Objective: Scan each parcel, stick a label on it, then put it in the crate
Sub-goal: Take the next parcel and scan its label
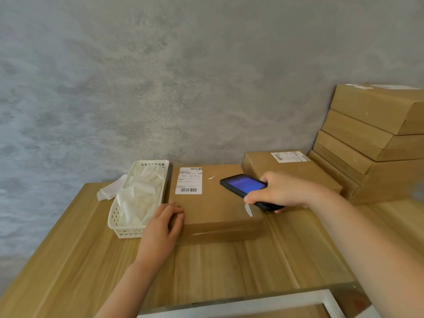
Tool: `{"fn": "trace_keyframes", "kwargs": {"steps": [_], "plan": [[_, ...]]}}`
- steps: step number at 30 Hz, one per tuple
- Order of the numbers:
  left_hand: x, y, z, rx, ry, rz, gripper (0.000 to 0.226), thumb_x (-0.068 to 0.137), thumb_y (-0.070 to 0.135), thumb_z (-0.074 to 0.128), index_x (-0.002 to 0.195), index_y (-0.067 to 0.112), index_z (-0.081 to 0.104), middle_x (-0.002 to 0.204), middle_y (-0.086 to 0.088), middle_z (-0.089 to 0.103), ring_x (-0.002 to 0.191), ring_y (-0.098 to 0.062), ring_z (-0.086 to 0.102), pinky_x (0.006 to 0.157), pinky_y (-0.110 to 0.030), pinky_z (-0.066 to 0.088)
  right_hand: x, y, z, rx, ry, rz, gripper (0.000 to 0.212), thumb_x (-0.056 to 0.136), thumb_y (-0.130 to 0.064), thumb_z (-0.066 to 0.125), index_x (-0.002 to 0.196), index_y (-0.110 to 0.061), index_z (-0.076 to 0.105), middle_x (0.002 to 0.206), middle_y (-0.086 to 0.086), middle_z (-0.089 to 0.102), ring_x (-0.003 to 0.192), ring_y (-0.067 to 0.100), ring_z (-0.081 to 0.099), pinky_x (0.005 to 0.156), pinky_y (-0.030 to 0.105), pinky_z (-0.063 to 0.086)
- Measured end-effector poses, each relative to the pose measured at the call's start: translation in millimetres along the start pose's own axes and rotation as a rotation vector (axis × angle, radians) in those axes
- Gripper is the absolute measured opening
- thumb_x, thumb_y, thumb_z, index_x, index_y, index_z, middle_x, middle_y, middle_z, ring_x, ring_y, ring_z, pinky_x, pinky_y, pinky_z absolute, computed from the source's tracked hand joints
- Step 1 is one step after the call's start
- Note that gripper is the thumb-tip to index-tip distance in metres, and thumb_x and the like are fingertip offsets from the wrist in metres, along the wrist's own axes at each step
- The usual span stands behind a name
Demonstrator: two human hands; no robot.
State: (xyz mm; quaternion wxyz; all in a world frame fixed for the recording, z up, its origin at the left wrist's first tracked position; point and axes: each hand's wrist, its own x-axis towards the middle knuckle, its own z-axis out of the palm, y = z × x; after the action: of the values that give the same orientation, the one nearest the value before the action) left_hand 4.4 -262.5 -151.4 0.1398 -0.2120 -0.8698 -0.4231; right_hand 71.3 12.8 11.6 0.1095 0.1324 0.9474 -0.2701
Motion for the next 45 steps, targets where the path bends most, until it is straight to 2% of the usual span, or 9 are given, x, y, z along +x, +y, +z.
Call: {"fn": "trace_keyframes", "kwargs": {"steps": [5,8,14,21,29,33,38,42,45], "plan": [[-2.7,2.7,4.8,-0.017,0.028,-0.023,0.014,0.098,0.023,0.056,0.107,0.024,0.065,0.118,0.015,0.056,0.121,0.002,0.049,0.096,-0.016,0.037,-22.8,49.3,20.4,0.02,0.246,0.061,0.044,0.072,-0.054,0.075,0.093,-0.021,0.055,0.091,-0.001,0.061,0.073,0.015,0.061,0.057,0.026,0.043],[-3.5,4.4,6.6,-0.036,0.033,-0.038,0.014,0.098,0.021,0.055,0.107,0.024,0.065,0.118,0.014,0.056,0.121,0.0,0.05,0.097,-0.017,0.036,-28.4,89.5,41.3,0.049,0.346,0.132,0.049,0.07,-0.058,0.074,0.097,-0.023,0.053,0.1,-0.005,0.053,0.075,0.013,0.061,0.06,0.03,0.05],[-3.0,9.0,4.8,0.028,0.017,-0.034,0.016,0.098,0.016,0.054,0.109,0.019,0.065,0.12,0.012,0.055,0.12,-0.002,0.05,0.097,-0.018,0.036,-26.2,147.7,95.7,0.071,0.352,0.217,0.066,0.076,-0.05,0.076,0.125,-0.016,0.048,0.11,-0.007,0.046,0.083,0.007,0.054,0.064,0.022,0.048],[-2.6,13.9,5.8,0.119,0.019,-0.028,0.017,0.098,0.012,0.051,0.109,0.015,0.065,0.121,0.012,0.054,0.108,-0.002,0.051,0.09,-0.025,0.04,-12.6,174.5,125.6,-0.105,0.422,0.194,0.067,0.072,-0.061,0.069,0.12,-0.017,0.051,0.115,-0.004,0.055,0.105,0.013,0.05,0.085,0.026,0.048],[-6.8,15.9,13.1,0.32,0.072,0.031,0.032,0.095,0.025,0.038,0.106,0.011,0.065,0.115,-0.002,0.064,0.118,-0.026,0.051,0.099,-0.04,0.045,-12.8,181.5,123.9,-0.187,0.382,0.132,0.075,0.075,-0.073,0.06,0.125,-0.018,0.05,0.116,-0.006,0.053,0.108,0.012,0.051,0.091,0.026,0.045],[-2.2,19.2,8.7,0.379,0.042,0.003,0.034,0.092,0.028,0.037,0.106,0.014,0.065,0.114,0.0,0.066,0.109,-0.026,0.055,0.095,-0.045,0.047,-18.7,172.9,116.1,-0.115,0.408,0.069,0.087,0.083,-0.064,0.062,0.148,-0.013,0.033,0.146,0.004,0.044,0.127,0.02,0.05,0.104,0.034,0.044],[7.0,22.8,-1.6,0.371,0.006,0.003,0.035,0.094,0.038,0.033,0.097,0.021,0.064,0.107,0.007,0.065,0.104,-0.02,0.056,0.091,-0.039,0.044,-15.7,125.8,100.7,0.014,0.529,-0.143,0.056,0.089,-0.03,0.068,0.14,-0.013,0.049,0.137,0.004,0.054,0.124,0.023,0.052,0.102,0.034,0.042],[20.9,21.2,-21.0,0.336,0.036,0.026,0.03,0.093,0.036,0.037,0.097,0.022,0.064,0.107,0.008,0.064,0.101,-0.016,0.056,0.089,-0.035,0.043,5.9,62.4,92.2,0.011,0.518,-0.318,0.043,0.092,-0.027,0.064,0.133,-0.016,0.055,0.135,-0.003,0.054,0.127,0.016,0.049,0.103,0.025,0.038],[36.1,6.9,-49.3,0.316,0.069,0.034,0.03,0.092,0.037,0.04,0.101,0.024,0.065,0.107,0.011,0.064,0.097,-0.012,0.055,0.083,-0.03,0.043,29.6,5.8,96.3,0.025,0.487,-0.41,0.038,0.093,-0.029,0.062,0.129,-0.019,0.057,0.131,-0.008,0.055,0.125,0.013,0.049,0.104,0.027,0.039]]}}
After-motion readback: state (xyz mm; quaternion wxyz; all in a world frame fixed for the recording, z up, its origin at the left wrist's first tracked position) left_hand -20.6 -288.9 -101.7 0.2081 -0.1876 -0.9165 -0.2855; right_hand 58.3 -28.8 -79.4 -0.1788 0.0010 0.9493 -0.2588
